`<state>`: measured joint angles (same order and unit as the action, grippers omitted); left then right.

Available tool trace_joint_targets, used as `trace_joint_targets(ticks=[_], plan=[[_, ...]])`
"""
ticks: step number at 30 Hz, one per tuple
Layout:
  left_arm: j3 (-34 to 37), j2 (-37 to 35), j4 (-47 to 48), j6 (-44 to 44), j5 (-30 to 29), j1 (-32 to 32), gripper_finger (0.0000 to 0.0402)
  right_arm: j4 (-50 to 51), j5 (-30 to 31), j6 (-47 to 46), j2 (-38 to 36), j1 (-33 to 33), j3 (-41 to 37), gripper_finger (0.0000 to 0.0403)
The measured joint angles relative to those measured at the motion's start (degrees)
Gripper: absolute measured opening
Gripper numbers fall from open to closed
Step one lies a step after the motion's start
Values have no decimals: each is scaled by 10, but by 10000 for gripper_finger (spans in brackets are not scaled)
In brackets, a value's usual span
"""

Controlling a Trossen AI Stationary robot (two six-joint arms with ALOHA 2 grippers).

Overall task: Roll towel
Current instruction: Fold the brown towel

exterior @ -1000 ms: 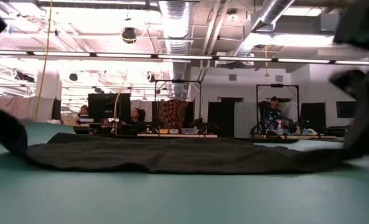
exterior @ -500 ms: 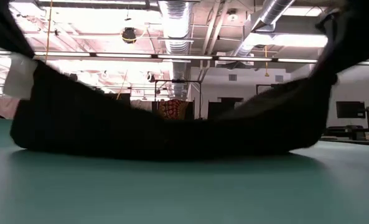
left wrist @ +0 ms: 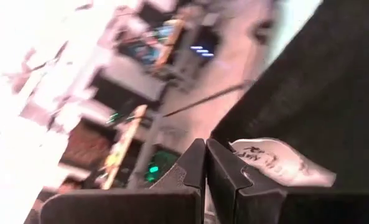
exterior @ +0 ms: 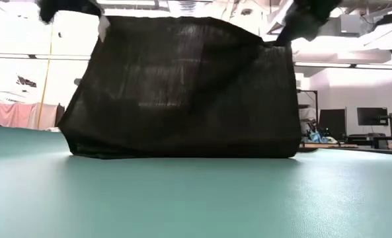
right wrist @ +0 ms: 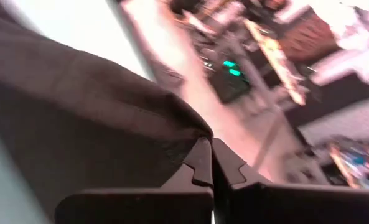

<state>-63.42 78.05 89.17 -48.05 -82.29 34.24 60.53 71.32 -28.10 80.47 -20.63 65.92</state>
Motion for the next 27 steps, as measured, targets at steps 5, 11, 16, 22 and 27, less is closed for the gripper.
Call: trace_joint_targets(ticks=[5, 11, 16, 22, 27], plan=[[-3, -68, -4, 13, -77, -121, 0, -34, 28, 93, -47, 110, 1, 5], [-7, -123, -48, 113, -78, -259, 0, -175, 35, 250, -84, 220, 1, 5], [-8, -139, -157, 286, -78, -307, 0, -361, 2, 422, -93, 268, 1, 5], [-8, -144, -314, 404, 88, -295, 0, -409, -42, 456, -93, 265, 2, 4], [38, -146, -618, 554, 397, -325, 0, -330, -47, 378, -81, 233, 2, 4]])
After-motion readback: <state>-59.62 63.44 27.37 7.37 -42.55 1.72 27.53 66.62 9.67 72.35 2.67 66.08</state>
